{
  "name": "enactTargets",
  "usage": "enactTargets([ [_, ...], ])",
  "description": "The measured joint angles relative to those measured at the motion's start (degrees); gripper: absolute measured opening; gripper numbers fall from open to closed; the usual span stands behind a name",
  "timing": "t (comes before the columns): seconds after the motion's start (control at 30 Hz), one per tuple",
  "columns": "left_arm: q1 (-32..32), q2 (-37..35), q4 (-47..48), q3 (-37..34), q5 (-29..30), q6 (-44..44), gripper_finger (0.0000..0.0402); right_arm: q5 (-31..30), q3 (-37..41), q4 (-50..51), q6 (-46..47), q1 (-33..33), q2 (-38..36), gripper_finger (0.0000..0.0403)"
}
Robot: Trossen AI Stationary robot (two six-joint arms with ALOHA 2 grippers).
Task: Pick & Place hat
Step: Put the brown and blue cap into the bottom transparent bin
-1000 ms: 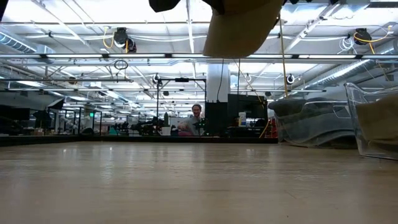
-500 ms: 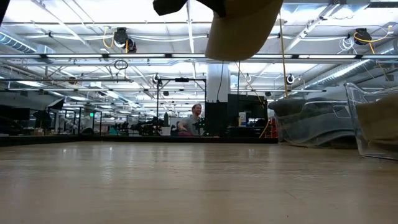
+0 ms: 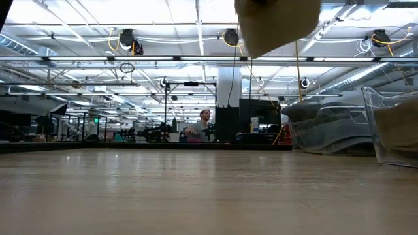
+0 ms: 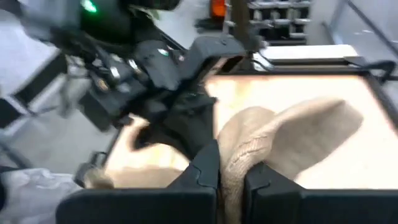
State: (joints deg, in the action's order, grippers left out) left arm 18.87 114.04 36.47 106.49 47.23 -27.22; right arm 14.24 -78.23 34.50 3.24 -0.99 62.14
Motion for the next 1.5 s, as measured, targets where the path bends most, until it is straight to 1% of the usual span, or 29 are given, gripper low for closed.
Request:
enactTargets([
  [0.07, -0.1, 0.0, -3.6, 0.0, -3.5, 4.9, 0.0024, -2.7, -2.1, 3.7, -0.7, 0.0, -0.1, 0.0003],
  [0.17, -0.2, 0.0, -6.3, -0.1, -9.2, 5.6, 0.0047, -3.9, -3.2, 5.1, -0.6, 0.1, -0.1, 0.0002],
  [0.23, -0.3, 0.2, -6.8, -0.3, -11.3, 5.6, 0.0062, -3.9, -3.3, 4.8, -0.2, 0.0, -0.2, 0.0002],
  [0.3, -0.2, 0.4, -8.0, -0.3, -12.3, 5.3, 0.0073, -3.5, -3.4, 5.0, 0.0, 0.0, -0.3, 0.0002],
  [0.4, -0.2, 0.2, -8.1, -0.3, -11.6, 5.5, 0.0082, -3.6, -3.4, 5.4, 0.1, 0.2, -0.2, 0.0002],
  [0.63, 0.7, 0.2, -7.6, -0.2, -11.4, 5.8, 0.0085, -3.4, -3.4, 6.3, 0.1, 0.4, -0.5, 0.0001],
  [0.77, 1.3, -2.3, -3.3, -0.3, -12.7, 6.9, 0.0085, -3.5, -6.5, 12.2, 0.2, 0.4, -0.6, 0.0001],
  [0.83, 1.3, -4.8, 0.1, -0.2, -16.1, 8.7, 0.0085, -3.5, -8.1, 14.5, 0.6, 0.4, -1.1, 0.0001],
  [1.0, -0.2, -11.3, 6.6, -0.2, -32.0, 12.8, 0.0085, -3.5, -11.6, 19.5, 0.6, 0.5, -3.1, 0.0001],
  [1.1, -1.8, -15.9, 7.0, -0.4, -41.8, 13.9, 0.0085, -3.6, -12.5, 21.4, 1.9, 0.5, -5.1, 0.0001],
  [1.17, -2.8, -18.6, 6.3, -1.5, -46.7, 13.5, 0.0085, -3.9, -12.5, 22.4, 3.3, 0.5, -6.7, 0.0001],
  [1.23, -3.9, -21.2, 6.0, -2.9, -49.2, 12.8, 0.0085, -4.0, -12.6, 23.2, 4.7, 0.5, -8.0, 0.0001],
  [1.33, -5.7, -25.5, 5.9, -6.2, -50.2, 12.4, 0.0085, -3.8, -12.9, 23.6, 7.8, 0.5, -10.0, 0.0001],
  [1.4, -7.2, -28.8, 5.4, -8.9, -50.2, 12.4, 0.0085, -3.7, -15.0, 25.3, 9.5, 0.5, -10.5, 0.0001],
  [1.5, -9.7, -34.4, 0.4, -15.6, -50.2, 12.7, 0.0085, -3.5, -19.6, 29.5, 9.6, 0.5, -10.7, 0.0001],
])
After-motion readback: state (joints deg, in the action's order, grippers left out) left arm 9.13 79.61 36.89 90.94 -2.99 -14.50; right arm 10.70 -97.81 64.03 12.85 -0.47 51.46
